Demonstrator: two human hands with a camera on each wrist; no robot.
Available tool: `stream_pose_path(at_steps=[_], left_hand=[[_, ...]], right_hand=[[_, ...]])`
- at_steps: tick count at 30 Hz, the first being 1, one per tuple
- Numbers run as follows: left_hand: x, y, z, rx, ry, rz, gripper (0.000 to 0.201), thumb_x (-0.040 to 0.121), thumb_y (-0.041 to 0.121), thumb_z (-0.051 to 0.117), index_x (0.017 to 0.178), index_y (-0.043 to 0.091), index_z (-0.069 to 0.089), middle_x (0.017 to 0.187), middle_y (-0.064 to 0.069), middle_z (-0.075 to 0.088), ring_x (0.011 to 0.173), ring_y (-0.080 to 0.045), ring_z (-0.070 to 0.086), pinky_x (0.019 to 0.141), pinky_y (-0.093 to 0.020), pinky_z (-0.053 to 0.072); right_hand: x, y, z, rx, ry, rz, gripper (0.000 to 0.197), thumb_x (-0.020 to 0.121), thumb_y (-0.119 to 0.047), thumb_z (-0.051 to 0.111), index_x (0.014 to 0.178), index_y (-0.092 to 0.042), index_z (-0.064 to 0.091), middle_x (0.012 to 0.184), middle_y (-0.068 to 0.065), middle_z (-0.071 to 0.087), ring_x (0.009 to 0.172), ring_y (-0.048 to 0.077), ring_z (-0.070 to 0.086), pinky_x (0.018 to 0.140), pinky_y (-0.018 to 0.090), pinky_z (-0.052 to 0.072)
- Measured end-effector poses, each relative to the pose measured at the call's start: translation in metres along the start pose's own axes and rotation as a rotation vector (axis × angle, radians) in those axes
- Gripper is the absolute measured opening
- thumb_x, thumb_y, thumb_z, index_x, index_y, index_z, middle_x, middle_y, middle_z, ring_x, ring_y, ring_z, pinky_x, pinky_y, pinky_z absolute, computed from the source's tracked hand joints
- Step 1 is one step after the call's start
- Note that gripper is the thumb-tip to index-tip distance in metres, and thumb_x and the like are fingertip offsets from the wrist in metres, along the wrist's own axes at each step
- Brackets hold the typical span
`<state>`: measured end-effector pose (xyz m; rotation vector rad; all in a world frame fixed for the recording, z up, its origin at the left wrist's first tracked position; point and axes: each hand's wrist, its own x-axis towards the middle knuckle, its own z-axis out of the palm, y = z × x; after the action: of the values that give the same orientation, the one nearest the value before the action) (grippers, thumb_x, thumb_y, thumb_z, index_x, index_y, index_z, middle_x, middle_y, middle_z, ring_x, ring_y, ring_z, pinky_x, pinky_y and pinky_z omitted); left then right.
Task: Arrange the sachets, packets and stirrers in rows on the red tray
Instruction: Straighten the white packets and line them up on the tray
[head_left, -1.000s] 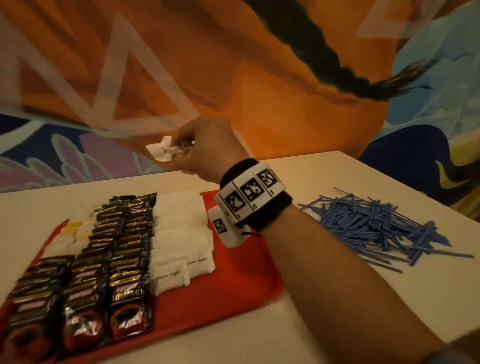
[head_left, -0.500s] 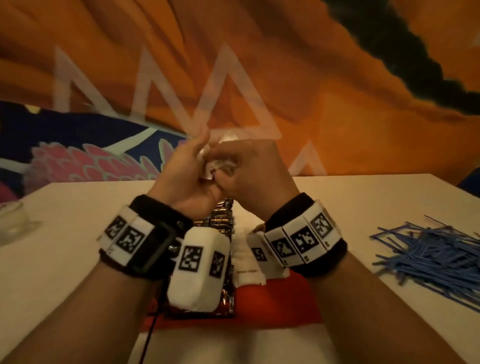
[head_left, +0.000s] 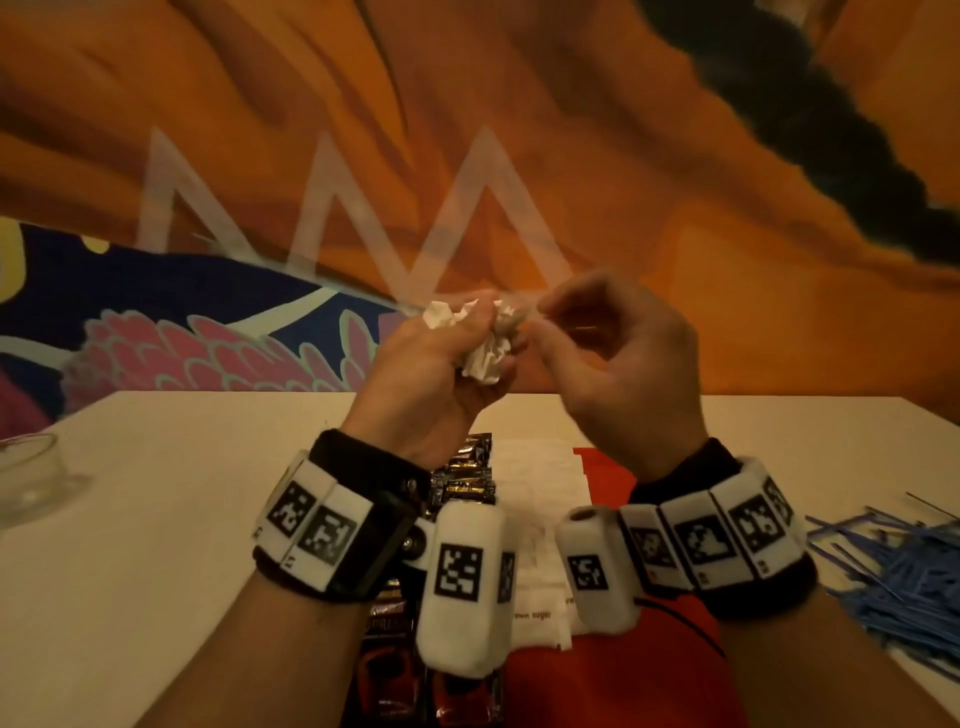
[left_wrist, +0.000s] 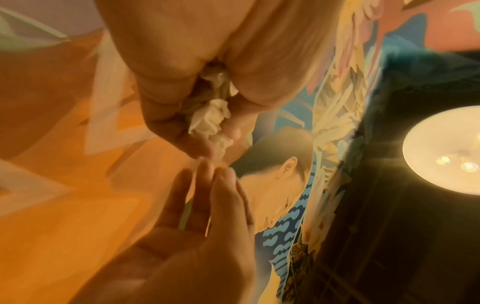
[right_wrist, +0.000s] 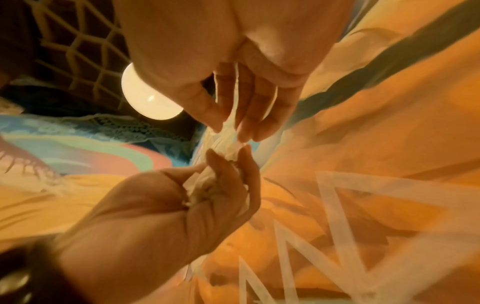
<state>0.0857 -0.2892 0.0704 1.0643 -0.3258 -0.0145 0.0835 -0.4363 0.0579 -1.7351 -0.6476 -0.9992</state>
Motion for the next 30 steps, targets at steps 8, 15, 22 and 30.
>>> stream_pose_path(at_steps=[8,15,22,30], left_hand=[[0.001,0.005,0.004,0.207,-0.211,0.009,0.023,0.092,0.018,0.054,0.107,0.003,0.062,0.086,-0.004,0.069,0.075,-0.013,0.064,0.059,-0.020,0.052],[0.003,0.005,-0.006,0.327,-0.217,-0.003,0.025,0.094,0.002,0.054,0.116,0.010,0.063,0.103,-0.006,0.072,0.089,-0.021,0.073,0.066,-0.031,0.059],[0.005,0.006,-0.013,0.469,-0.182,-0.035,0.020,0.093,0.005,0.056,0.113,0.007,0.063,0.094,-0.008,0.071,0.079,-0.017,0.068,0.062,-0.026,0.058],[0.005,0.001,-0.006,0.658,-0.088,0.125,0.040,0.072,0.046,0.067,0.092,0.011,0.067,0.066,0.008,0.065,0.058,-0.006,0.054,0.051,-0.024,0.044]], right_hand=[[0.008,0.010,-0.009,0.171,-0.111,0.256,0.009,0.085,-0.014,0.075,0.094,-0.014,0.074,0.087,0.001,0.074,0.079,0.010,0.070,0.070,0.022,0.056],[0.009,0.012,-0.013,0.340,-0.079,0.404,0.009,0.091,-0.002,0.064,0.087,-0.010,0.061,0.084,0.013,0.071,0.076,0.026,0.072,0.069,0.044,0.062],[0.010,0.015,-0.015,0.278,0.046,0.425,0.015,0.092,-0.007,0.064,0.082,-0.016,0.059,0.083,0.009,0.074,0.074,0.021,0.072,0.062,0.033,0.054],[0.010,0.015,-0.015,0.307,0.023,0.452,0.016,0.091,-0.004,0.065,0.081,-0.012,0.056,0.078,0.009,0.073,0.069,0.024,0.072,0.064,0.035,0.059]])
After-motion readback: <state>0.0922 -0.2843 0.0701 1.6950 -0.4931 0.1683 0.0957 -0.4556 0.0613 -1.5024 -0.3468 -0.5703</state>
